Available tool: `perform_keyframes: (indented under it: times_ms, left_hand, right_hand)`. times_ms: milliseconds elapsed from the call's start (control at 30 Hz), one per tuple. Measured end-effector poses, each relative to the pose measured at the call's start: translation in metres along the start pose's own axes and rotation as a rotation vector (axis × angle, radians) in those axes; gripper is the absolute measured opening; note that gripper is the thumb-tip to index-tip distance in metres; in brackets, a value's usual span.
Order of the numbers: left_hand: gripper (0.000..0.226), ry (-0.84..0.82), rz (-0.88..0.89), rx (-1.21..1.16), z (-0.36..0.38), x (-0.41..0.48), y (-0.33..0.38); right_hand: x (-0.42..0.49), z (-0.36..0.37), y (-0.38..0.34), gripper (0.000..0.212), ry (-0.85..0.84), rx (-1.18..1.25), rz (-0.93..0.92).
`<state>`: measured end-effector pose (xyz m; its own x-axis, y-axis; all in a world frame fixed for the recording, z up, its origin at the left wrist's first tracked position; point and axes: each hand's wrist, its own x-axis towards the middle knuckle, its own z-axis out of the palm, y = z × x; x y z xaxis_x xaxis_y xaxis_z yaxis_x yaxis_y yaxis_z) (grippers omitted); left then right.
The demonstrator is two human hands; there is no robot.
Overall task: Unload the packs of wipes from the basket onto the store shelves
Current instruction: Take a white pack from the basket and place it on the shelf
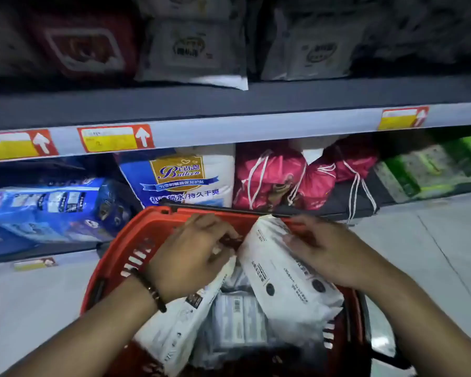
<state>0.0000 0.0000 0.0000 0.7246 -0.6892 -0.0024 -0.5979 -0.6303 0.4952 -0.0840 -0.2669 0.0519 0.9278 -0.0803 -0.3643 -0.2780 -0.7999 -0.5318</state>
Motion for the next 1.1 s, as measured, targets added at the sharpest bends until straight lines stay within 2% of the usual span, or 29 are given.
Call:
perform_keyframes:
  times_ms: [33, 133, 167, 267, 333, 433, 533, 700, 767, 933, 1000, 1100]
  left_hand:
    - [0.032, 0.031, 0.0, -0.009, 0.001, -0.003, -0.001]
    - [0.03, -0.03, -0.001, 0.042, -0.009, -0.022, 0.016]
    - [0.029, -0.049, -0.001, 0.015, -0.01, -0.03, 0.022]
    - [0.031, -0.068, -0.043, -0.029, -0.018, -0.044, 0.033]
    - [0.029, -0.071, -0.051, 0.009, -0.029, -0.047, 0.04]
    - [0.019, -0.023, -0.047, -0.015, -0.039, -0.054, 0.046]
    - [0.018, -0.001, -0.051, -0.005, -0.042, -0.058, 0.051]
    - [0.021, -0.005, -0.061, 0.0, -0.045, -0.06, 0.053]
    - [0.023, 0.004, -0.088, -0.04, -0.048, -0.061, 0.053]
    - [0.029, 0.051, -0.206, -0.246, -0.048, -0.061, 0.042]
    - [0.04, 0.071, -0.298, -0.416, -0.051, -0.062, 0.043]
    - [0.063, 0.056, -0.525, -1.025, -0.059, -0.062, 0.06]
  right_hand:
    - [-0.007, 0.001, 0.003, 0.04, -0.001, 0.039, -0.001]
    - [-0.037, -0.002, -0.009, 0.037, -0.085, 0.221, 0.126]
    - [-0.044, 0.0, -0.011, 0.046, -0.087, 0.199, 0.147]
    - [-0.042, 0.015, -0.02, 0.094, -0.151, -0.005, 0.214]
    - [-0.039, 0.024, -0.024, 0.114, -0.159, -0.035, 0.248]
    - [-0.046, 0.038, -0.028, 0.127, -0.163, -0.125, 0.292]
    - [-0.046, 0.051, -0.026, 0.131, -0.048, -0.13, 0.314]
    - [-0.046, 0.054, -0.02, 0.13, 0.034, -0.003, 0.306]
    - [-0.047, 0.048, -0.019, 0.122, 0.032, 0.074, 0.301]
    - [-0.054, 0.018, -0.018, 0.049, 0.033, 0.519, 0.192]
    - [-0.065, 0.002, -0.029, 0.034, 0.012, 0.69, 0.122]
    - [-0.074, -0.013, -0.05, 0.038, -0.039, 0.921, 0.084]
